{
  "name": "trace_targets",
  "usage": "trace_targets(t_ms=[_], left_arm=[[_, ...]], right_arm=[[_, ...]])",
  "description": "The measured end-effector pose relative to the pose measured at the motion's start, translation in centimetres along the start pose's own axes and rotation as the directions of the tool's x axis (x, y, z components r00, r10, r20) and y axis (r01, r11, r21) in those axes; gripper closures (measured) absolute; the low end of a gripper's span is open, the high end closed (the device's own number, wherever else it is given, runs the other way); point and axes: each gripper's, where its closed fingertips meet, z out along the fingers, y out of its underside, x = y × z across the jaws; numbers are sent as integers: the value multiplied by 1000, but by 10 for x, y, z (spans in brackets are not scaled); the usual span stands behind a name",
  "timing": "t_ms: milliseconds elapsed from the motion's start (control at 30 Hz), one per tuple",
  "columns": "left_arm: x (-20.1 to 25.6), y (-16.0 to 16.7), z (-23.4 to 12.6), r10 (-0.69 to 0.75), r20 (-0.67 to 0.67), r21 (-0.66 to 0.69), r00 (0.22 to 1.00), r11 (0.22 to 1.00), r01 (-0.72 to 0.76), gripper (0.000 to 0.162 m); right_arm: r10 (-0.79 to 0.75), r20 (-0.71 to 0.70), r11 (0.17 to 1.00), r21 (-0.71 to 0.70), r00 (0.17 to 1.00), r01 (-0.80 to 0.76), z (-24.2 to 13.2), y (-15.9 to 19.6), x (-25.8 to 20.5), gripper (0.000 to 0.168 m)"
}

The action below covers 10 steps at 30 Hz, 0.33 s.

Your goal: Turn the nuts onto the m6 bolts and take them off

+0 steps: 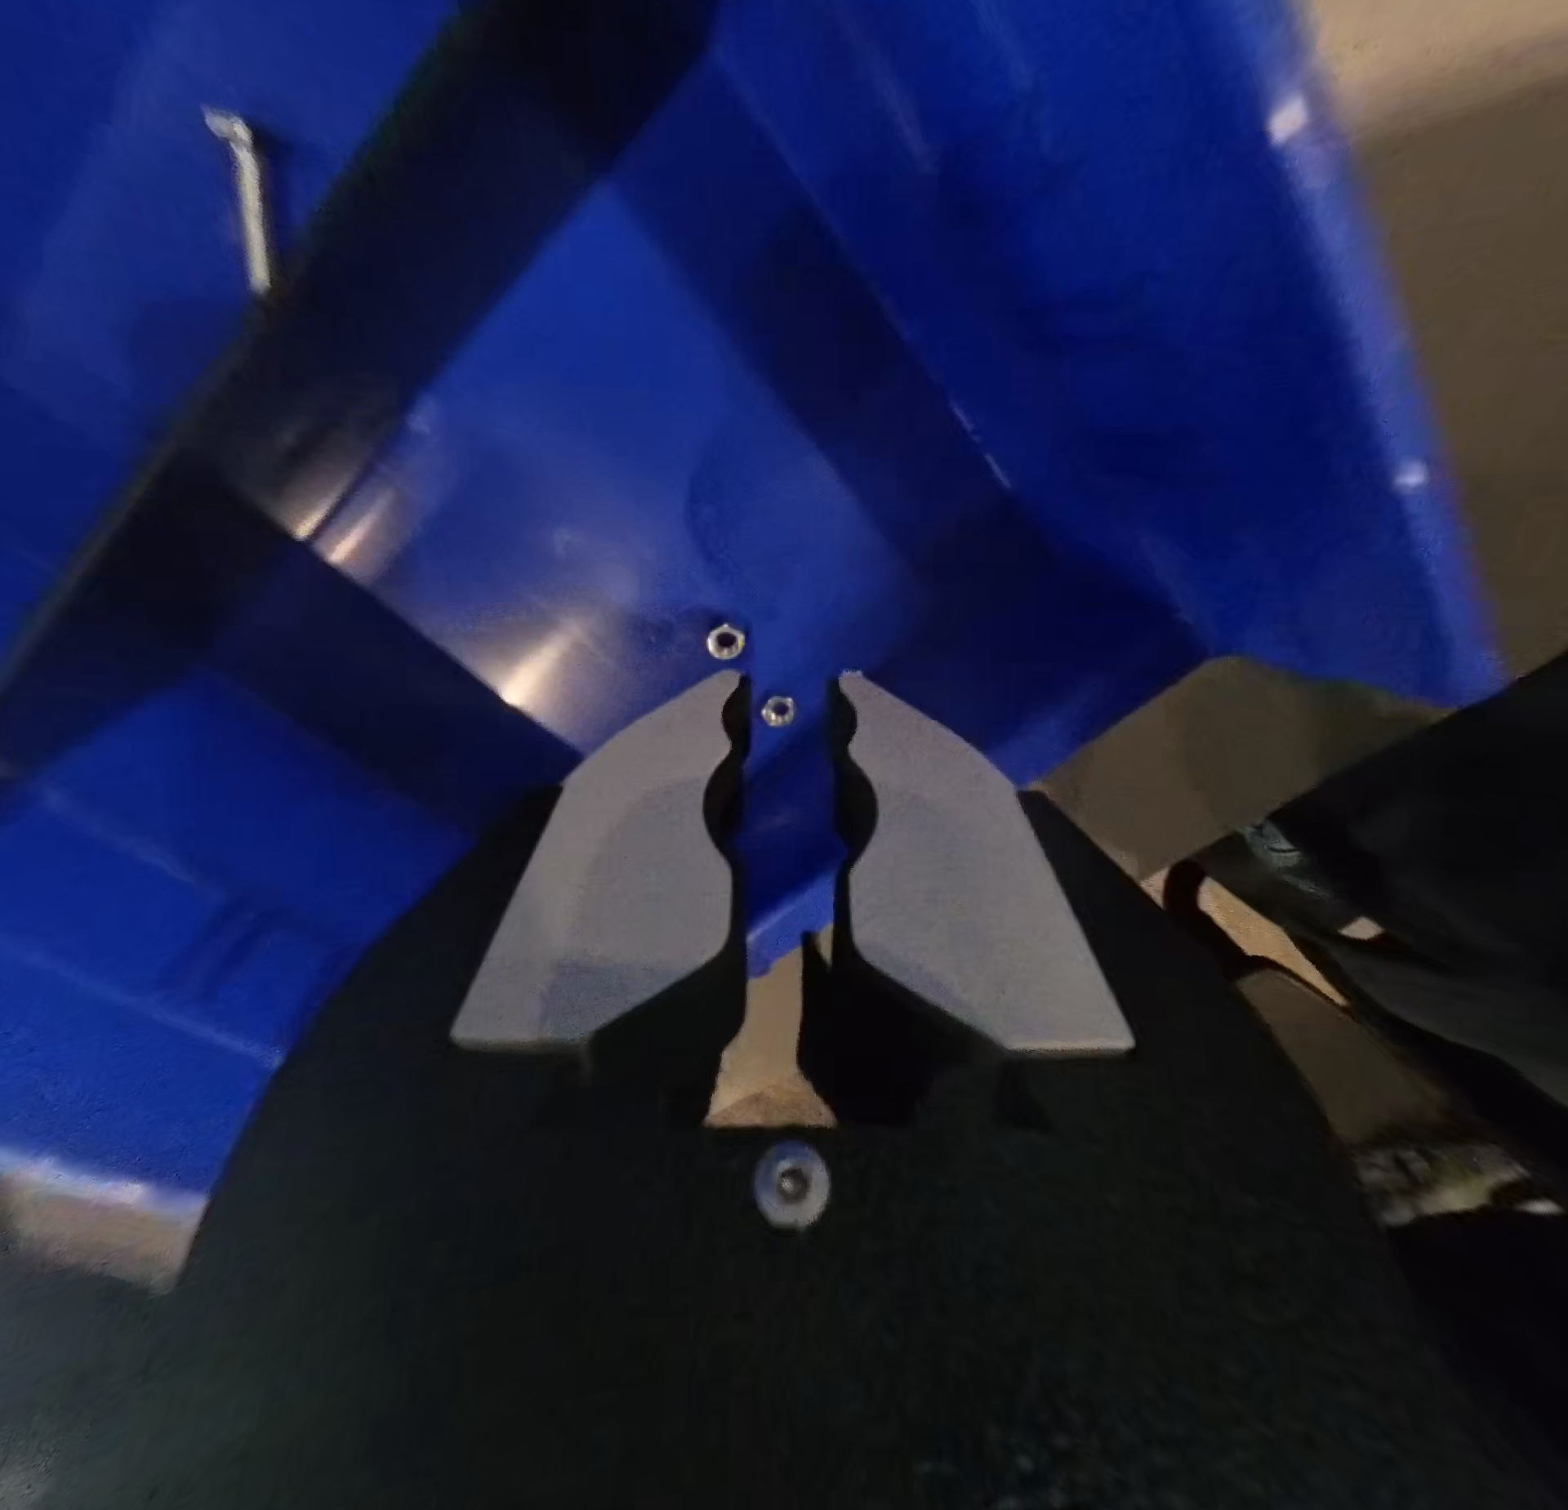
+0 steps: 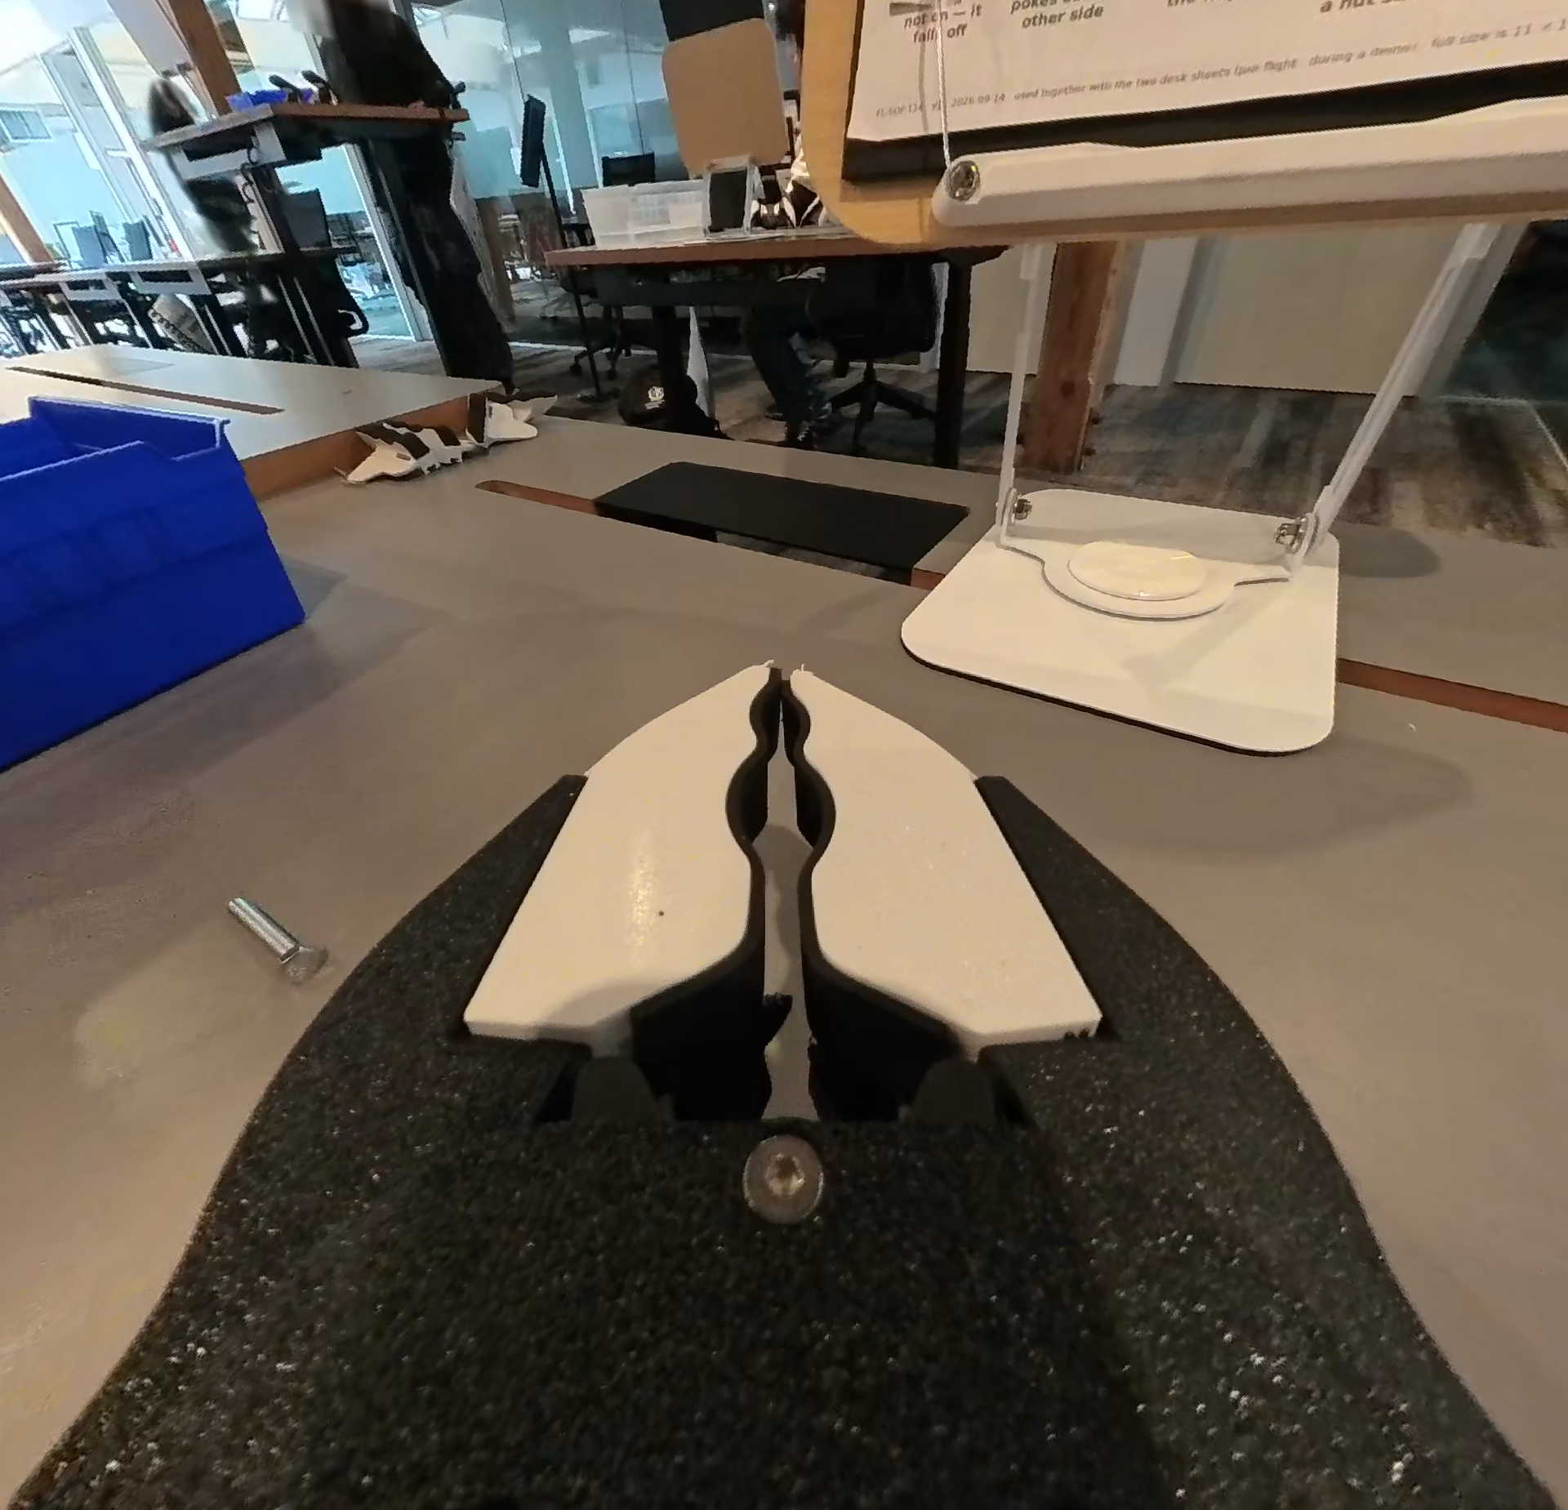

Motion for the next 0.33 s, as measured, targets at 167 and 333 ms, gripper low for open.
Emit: trace_targets(t_ms=[167,333], left_arm=[[-8,10,25,-27,-20,-26,999,999,26,146],[-11,9,30,-16,0,-10,1000,1000,16,148]], right_arm=[[2,0,1000,1,1000,-2,0,0,0,168],[-1,0,1000,-1,1000,1,0,0,0,168]])
